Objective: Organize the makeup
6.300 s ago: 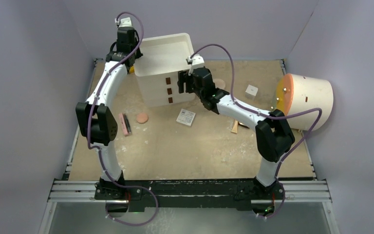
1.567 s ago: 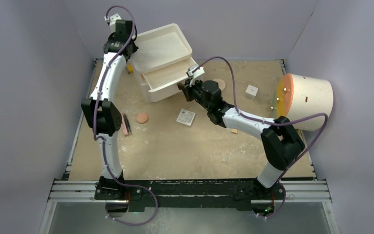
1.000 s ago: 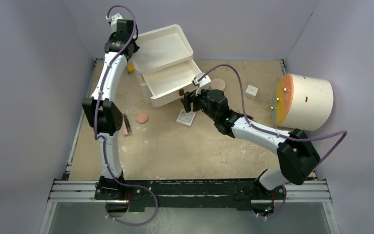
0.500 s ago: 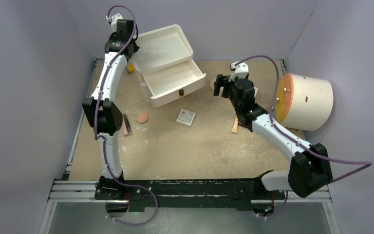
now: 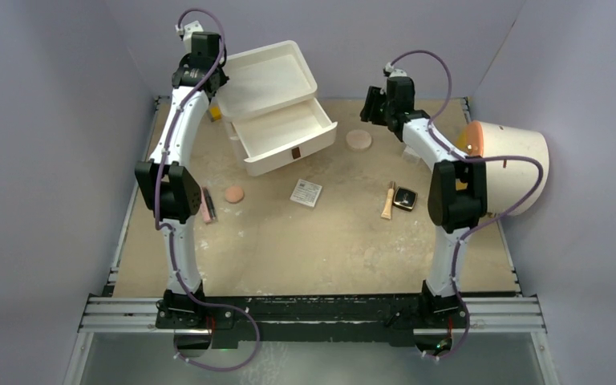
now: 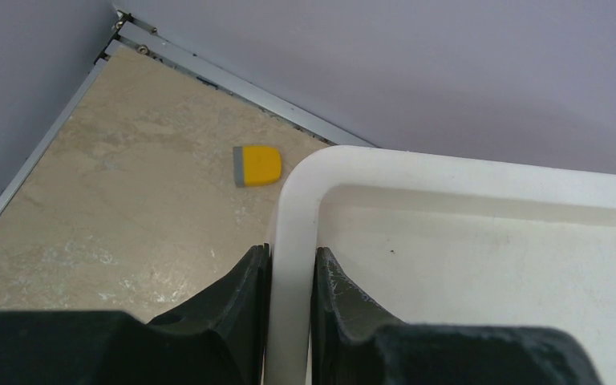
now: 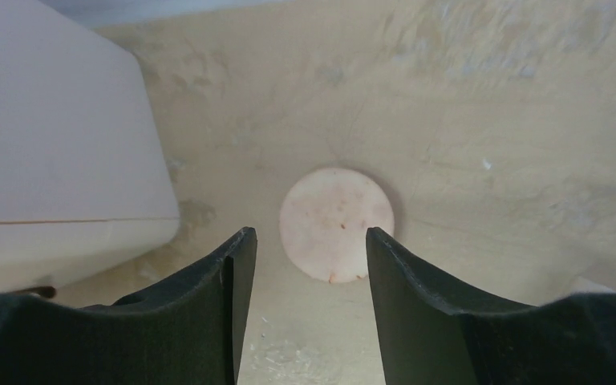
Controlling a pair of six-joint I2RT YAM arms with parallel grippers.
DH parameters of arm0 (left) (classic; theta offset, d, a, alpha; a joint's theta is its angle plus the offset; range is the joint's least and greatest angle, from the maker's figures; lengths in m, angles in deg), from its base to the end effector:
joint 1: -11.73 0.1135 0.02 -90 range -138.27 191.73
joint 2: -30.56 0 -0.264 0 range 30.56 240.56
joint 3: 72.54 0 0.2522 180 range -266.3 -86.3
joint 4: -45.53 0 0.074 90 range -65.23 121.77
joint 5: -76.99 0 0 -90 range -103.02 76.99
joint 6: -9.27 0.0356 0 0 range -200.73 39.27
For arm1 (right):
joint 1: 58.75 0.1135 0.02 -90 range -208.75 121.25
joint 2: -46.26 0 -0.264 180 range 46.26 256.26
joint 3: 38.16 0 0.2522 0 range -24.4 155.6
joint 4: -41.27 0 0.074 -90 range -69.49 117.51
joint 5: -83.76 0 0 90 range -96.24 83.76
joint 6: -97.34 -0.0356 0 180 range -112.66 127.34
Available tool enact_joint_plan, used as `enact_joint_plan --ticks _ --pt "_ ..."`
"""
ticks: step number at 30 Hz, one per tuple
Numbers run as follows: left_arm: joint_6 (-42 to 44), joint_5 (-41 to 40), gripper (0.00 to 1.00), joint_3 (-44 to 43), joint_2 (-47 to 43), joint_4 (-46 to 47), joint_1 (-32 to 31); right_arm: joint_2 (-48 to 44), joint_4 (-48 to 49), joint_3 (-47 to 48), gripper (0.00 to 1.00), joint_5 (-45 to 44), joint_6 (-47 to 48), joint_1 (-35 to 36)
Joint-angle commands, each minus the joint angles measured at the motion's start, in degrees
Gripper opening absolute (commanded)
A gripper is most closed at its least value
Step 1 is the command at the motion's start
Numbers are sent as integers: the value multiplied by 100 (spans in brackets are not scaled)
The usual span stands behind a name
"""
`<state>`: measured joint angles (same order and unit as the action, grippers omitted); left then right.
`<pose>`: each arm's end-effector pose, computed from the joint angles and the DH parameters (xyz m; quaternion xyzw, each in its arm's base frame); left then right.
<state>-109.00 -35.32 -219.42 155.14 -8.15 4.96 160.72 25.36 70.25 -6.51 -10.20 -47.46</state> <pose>0.4926 -0.0449 0.3709 -0.2526 0.8228 0.0163 0.5088 0.4725 0.0942 0.2862 0.0465 0.8275 0.1374 0.5424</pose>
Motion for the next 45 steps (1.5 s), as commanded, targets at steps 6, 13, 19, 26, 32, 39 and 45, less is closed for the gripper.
enact_joint_plan --ticks 6,13,19,26,32,39,45 --pt "-197 225 0 410 46 116 79 944 -849 776 55 765 -160 -125" --pt "-146 192 0 465 24 114 79 452 -458 -41 57 144 -106 -179" --pt "-150 262 0 523 72 143 79 -173 -1007 -154 73 -872 141 -241" --pt "-140 366 0 552 104 195 74 -179 -2164 256 89 -2304 147 -298" --pt "-50 367 0 614 93 217 79 158 -2763 409 92 -2400 -344 -666" --pt "14 389 0 638 132 248 79 421 -2848 324 93 -2305 -618 -896" --pt "62 443 0 638 215 279 79 603 -2547 220 93 -2074 -662 -918"
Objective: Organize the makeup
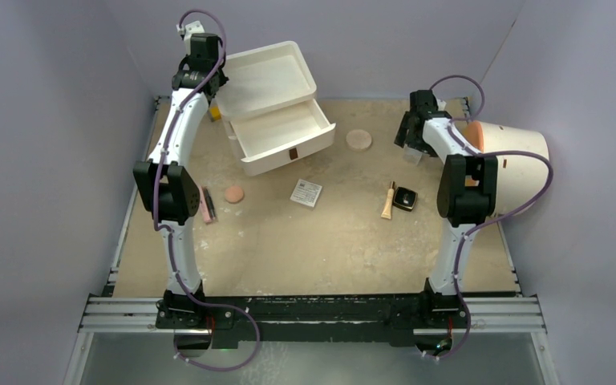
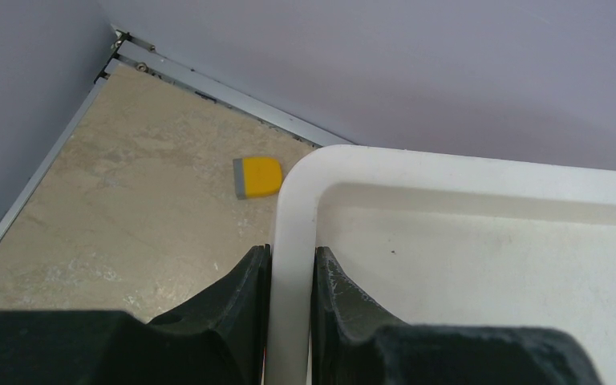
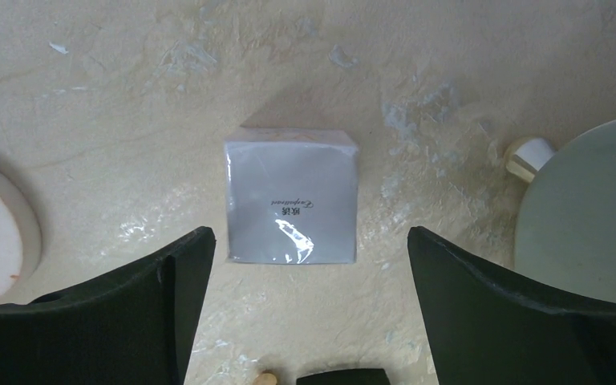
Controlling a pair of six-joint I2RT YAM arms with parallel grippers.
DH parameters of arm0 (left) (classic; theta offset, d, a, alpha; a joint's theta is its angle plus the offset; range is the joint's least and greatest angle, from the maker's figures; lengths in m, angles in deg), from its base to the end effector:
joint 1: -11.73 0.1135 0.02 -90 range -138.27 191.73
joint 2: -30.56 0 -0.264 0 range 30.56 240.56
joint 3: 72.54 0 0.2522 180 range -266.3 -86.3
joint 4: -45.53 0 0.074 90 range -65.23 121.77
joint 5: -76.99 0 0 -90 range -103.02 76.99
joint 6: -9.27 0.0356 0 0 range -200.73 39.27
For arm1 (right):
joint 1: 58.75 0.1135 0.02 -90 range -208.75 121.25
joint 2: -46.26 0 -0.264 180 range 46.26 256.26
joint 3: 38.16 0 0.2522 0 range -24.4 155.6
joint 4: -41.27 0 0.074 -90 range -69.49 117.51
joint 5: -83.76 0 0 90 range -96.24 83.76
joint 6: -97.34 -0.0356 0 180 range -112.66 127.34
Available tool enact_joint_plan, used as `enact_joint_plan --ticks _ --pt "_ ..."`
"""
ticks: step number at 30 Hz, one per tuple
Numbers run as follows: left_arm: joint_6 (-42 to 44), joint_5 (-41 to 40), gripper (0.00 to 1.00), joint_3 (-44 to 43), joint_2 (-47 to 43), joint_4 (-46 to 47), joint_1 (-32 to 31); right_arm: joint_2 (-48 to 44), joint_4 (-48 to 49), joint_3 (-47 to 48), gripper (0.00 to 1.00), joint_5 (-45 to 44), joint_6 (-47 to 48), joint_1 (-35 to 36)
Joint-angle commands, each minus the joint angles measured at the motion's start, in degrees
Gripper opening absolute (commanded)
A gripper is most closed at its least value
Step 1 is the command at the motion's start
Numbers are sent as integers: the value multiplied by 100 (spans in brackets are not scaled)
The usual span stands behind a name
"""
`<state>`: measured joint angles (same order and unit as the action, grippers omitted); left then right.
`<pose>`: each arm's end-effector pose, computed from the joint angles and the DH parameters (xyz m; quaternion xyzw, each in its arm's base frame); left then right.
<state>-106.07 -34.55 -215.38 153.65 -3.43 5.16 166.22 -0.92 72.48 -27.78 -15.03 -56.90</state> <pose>0.4932 -0.0437 0.3676 -0.2315 0.8206 0.0183 0.5222 0.4676 0.0020 0.2175 0.2258 0.9017 -0.1046 0.3536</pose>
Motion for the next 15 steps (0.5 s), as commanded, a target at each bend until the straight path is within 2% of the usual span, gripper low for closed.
enact_joint_plan --ticks 1,11,14,15 --pt "-218 372 0 234 379 -197 59 119 78 30 93 61 -186 22" --pt "-82 348 0 219 427 -220 64 601 183 288 91 88 -208 11" --pt "-59 335 0 208 427 -224 66 694 214 358 87 58 -214 5" --pt "-51 339 0 203 427 -224 68 742 203 406 81 62 -207 0"
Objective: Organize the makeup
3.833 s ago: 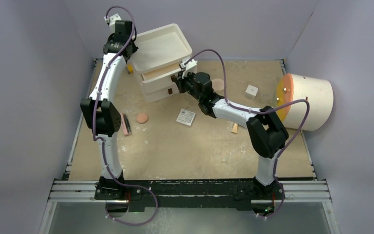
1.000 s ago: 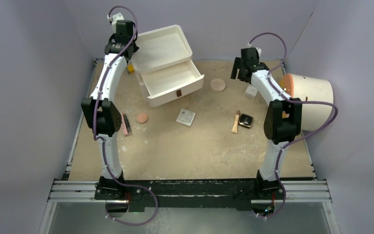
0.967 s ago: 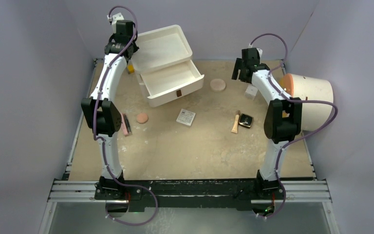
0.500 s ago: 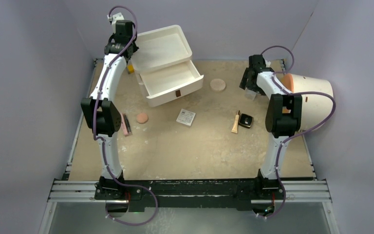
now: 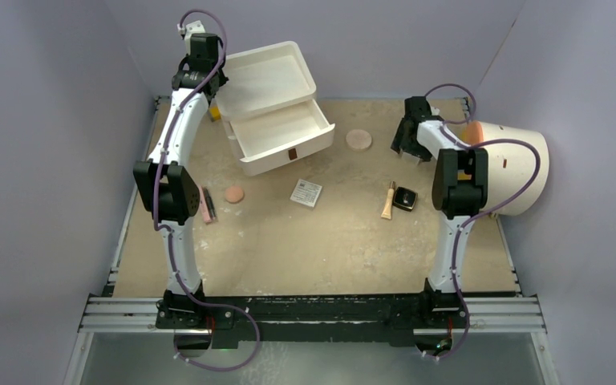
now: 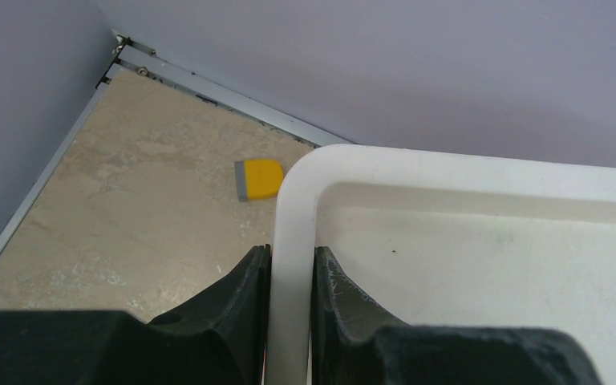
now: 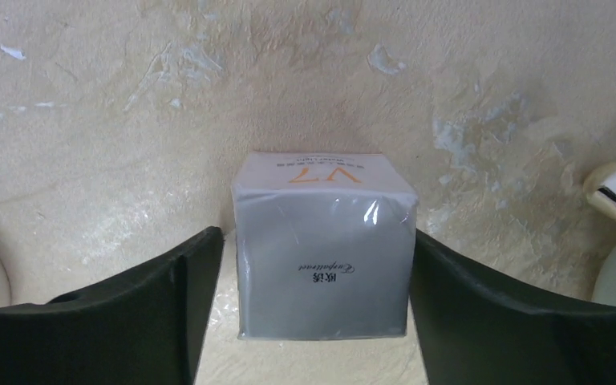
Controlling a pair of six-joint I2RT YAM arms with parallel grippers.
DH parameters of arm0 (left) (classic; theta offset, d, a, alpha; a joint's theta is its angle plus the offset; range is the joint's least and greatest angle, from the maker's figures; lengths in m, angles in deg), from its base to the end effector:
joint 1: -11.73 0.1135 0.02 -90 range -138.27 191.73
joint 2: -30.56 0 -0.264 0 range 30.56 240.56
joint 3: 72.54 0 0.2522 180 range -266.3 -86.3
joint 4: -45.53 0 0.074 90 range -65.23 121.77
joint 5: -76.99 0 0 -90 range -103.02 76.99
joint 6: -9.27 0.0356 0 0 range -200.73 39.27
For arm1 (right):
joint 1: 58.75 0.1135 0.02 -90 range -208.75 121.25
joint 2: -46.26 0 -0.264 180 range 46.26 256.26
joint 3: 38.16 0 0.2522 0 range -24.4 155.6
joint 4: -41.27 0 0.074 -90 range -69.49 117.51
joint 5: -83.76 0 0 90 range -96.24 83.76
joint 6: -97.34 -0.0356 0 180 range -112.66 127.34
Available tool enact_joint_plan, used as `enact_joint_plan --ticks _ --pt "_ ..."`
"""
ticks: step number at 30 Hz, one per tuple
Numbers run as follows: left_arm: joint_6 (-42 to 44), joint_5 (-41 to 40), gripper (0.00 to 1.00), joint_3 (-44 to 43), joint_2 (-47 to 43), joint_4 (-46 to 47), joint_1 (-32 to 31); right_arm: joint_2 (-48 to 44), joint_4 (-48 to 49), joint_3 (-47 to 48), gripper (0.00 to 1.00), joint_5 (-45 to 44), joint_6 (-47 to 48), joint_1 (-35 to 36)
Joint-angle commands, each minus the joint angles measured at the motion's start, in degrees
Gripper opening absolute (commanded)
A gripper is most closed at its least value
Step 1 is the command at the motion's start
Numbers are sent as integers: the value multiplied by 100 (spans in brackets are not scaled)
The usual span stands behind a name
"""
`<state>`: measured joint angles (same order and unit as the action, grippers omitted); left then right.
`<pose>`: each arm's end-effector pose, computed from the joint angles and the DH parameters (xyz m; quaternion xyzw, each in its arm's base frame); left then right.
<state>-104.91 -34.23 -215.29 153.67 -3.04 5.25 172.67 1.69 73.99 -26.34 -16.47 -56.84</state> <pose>0.4938 -0.0431 0.3675 -0.2227 0.8221 0.0209 0.5235 0.4847 0.0039 0.1771 0.2310 0.9087 -0.0937 0.3348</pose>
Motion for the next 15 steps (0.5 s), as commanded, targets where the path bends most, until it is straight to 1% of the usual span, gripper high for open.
enact_joint_plan --ticks 1,2,6,7,8,9,10,13,15 --pt "-161 310 0 190 431 -263 59 135 -69 311 74 -78 -56 -7" --pt "-153 311 0 190 437 -270 64 164 -84 355 66 -69 -45 -7" --pt "-144 302 0 181 434 -308 68 80 -56 350 24 3 -31 -7" --pt "-140 302 0 182 433 -307 66 20 -24 329 15 -12 -29 -7" --pt "-147 307 0 185 429 -307 68 -69 11 306 8 -119 12 -12" --pt "-148 310 0 169 425 -308 68 -173 56 246 3 -123 70 8" --pt "-148 308 0 160 424 -309 68 -336 132 190 0 -118 179 46" --pt "-148 290 0 105 429 -342 68 -978 249 104 0 -462 600 366" --pt "-148 268 0 41 448 -389 68 -1281 134 320 0 -534 854 585"
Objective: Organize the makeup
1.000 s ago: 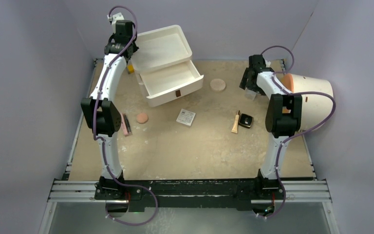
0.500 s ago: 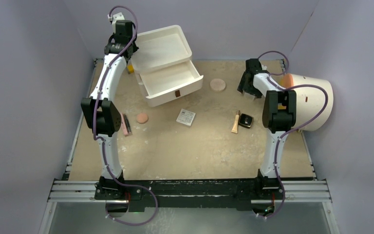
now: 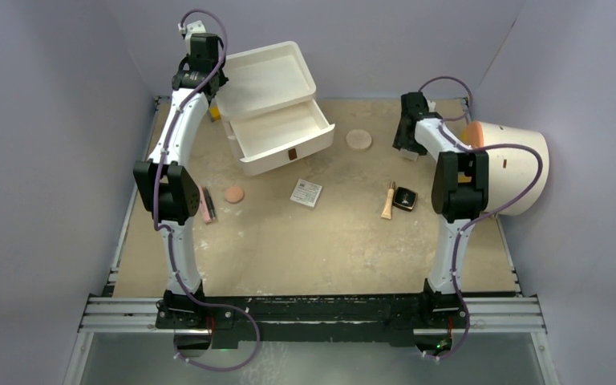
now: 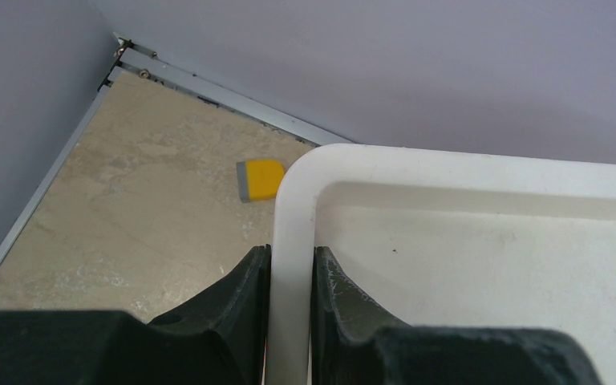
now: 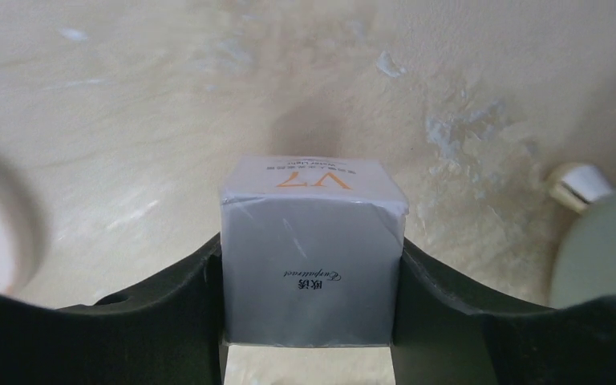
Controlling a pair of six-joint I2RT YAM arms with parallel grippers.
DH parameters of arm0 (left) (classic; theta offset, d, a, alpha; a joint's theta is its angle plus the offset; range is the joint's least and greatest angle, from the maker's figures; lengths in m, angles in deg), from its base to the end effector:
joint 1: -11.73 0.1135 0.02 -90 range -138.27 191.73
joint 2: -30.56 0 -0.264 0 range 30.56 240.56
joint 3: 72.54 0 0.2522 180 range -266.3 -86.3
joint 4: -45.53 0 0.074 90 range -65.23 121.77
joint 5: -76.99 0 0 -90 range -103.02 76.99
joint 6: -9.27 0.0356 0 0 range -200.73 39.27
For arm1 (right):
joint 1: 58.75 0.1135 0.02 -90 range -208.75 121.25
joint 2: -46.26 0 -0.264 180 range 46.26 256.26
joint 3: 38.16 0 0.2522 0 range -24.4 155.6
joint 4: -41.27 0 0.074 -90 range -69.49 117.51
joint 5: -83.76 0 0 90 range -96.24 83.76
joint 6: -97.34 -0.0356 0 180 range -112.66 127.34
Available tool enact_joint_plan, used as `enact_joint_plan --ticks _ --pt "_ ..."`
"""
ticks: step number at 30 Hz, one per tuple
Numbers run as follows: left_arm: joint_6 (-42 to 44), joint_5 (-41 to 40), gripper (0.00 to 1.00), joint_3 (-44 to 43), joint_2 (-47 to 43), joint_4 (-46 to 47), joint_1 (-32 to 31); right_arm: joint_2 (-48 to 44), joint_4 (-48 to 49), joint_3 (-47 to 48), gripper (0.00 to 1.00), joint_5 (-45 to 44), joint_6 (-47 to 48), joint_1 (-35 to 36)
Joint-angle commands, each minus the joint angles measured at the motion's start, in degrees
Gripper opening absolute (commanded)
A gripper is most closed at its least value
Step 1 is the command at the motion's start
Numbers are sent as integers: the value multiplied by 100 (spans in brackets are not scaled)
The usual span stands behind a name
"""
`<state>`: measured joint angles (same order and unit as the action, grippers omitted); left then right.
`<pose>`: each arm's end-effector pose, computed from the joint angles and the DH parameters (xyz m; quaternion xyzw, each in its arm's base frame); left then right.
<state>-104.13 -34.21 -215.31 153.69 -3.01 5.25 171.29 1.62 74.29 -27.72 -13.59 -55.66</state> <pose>0.4939 -0.0431 0.3675 -0.2170 0.8235 0.0243 0.5236 0.4833 0.0130 0.1901 0.2037 0.9090 -0.1063 0.3477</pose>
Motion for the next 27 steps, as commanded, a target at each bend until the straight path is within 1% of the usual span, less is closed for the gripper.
enact_joint_plan --ticks 1,4,8,10,12,14,17,22,24,27 --pt "-233 265 0 19 448 -404 68 -1260 -12 510 0 -412 664 576" --pt "-261 273 0 8 444 -423 68 -1554 -254 1088 0 -275 962 840" --pt "-273 315 0 -14 448 -441 68 -1854 -286 1572 0 320 1274 1065" --pt "-279 330 0 -34 446 -464 68 -1924 -307 1749 0 633 1426 1148" --pt "-278 335 0 -45 449 -472 68 -1922 -404 1965 0 711 1605 1259" --pt "-279 344 0 -53 442 -476 66 -1872 -536 2229 0 976 1704 1321" --pt "-271 361 0 -62 448 -485 59 -1826 -641 2447 0 1788 1846 1359" --pt "-262 395 0 -61 456 -485 55 -1556 -1004 2909 0 3494 2041 1514" --pt "-270 413 0 -63 456 -485 46 -1382 -1135 3123 0 3745 2066 1687" --pt "-271 422 0 -54 465 -485 33 -1143 -1147 3345 0 3839 2071 1860"
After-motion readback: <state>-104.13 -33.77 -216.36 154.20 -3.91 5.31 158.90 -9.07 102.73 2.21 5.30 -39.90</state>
